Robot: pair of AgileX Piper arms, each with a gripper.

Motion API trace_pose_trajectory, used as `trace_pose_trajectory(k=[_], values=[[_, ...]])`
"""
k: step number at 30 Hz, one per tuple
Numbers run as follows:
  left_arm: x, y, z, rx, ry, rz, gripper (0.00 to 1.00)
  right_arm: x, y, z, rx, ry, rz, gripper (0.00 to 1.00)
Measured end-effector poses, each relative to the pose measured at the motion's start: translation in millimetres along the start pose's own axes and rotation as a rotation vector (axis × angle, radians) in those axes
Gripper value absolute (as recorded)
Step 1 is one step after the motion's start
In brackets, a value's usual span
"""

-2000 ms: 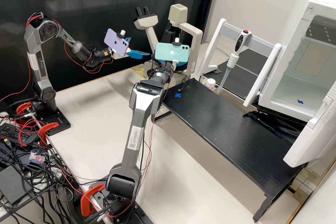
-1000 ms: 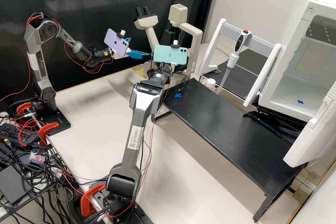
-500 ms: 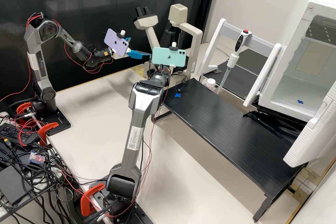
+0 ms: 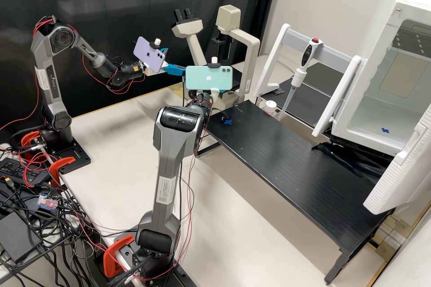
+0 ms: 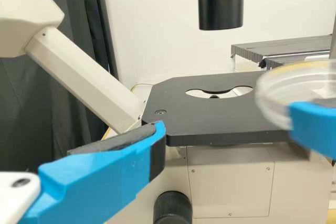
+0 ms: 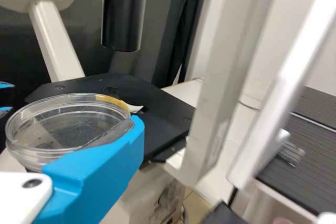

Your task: Move the petri dish to the bench

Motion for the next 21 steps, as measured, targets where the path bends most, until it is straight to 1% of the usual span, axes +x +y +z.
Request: trace_pose_trajectory(k=[4, 6, 7, 8, 11, 14, 15, 16, 21], values=[[0, 0.0, 0, 0.0, 0.0, 0.0, 1.0, -24, -2, 11, 0.006, -0.006, 0.03, 0.0], [0, 0.0, 0, 0.0, 0.0, 0.0, 1.0, -36, -3, 21, 0.023, -0.025, 0.037, 0.0], [0, 0.0, 0, 0.0, 0.0, 0.0, 1.0, -43, -4, 27, 0.041, -0.039, 0.041, 0.0], [0, 0.0, 0, 0.0, 0.0, 0.0, 1.0, -47, -4, 30, 0.048, -0.046, 0.043, 0.0], [0, 0.0, 0, 0.0, 0.0, 0.0, 1.0, -69, -7, 46, 0.096, -0.085, 0.055, 0.0], [0, 0.0, 0, 0.0, 0.0, 0.0, 1.0, -87, -9, 56, 0.128, -0.113, 0.068, 0.0], [0, 0.0, 0, 0.0, 0.0, 0.0, 1.0, -94, -8, 59, 0.143, -0.114, 0.083, 0.0], [0, 0.0, 0, 0.0, 0.0, 0.0, 1.0, -100, -10, 62, 0.15, -0.122, 0.084, 0.0], [0, 0.0, 0, 0.0, 0.0, 0.0, 1.0, -122, -15, 68, 0.158, -0.127, 0.11, 0.0]])
